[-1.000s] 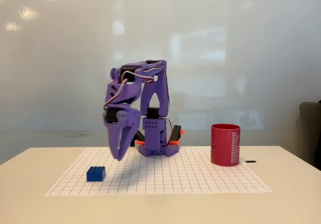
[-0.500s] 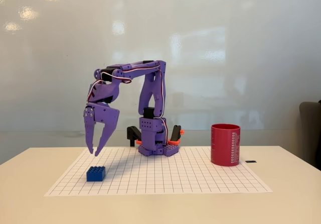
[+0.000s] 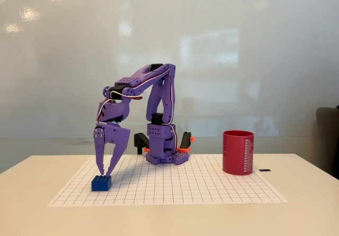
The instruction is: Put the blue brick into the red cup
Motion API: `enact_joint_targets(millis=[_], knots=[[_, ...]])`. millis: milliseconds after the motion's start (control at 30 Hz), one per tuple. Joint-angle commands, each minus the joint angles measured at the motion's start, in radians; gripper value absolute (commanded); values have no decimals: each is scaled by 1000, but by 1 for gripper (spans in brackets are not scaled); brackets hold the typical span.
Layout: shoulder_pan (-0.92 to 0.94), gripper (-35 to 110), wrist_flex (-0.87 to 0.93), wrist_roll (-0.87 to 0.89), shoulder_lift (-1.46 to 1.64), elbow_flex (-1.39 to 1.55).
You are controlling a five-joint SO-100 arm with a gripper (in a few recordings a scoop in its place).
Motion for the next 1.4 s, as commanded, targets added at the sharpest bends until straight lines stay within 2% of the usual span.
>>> enact_joint_targets(millis=[0,133,333,567,667,800,967,1100,1267,1333,1367], knots=[[0,-1,9,15,83,-17],[-25,-1,26,-11,61,-20],[-8,-1,430,-186,-18,-299],[2,-1,581,-253,-20,-390],[8,-1,577,-244,-51,-364],[-20,-1,460,-204,-94,-288],[-92,-1,397,-153,-141,-273],[-114,-1,408,-140,-133,-273],[-86,-1,383,-163,-118,-279],[-74,0,342,-225,-107,-285],[-75,13,330,-279,-104,-288]])
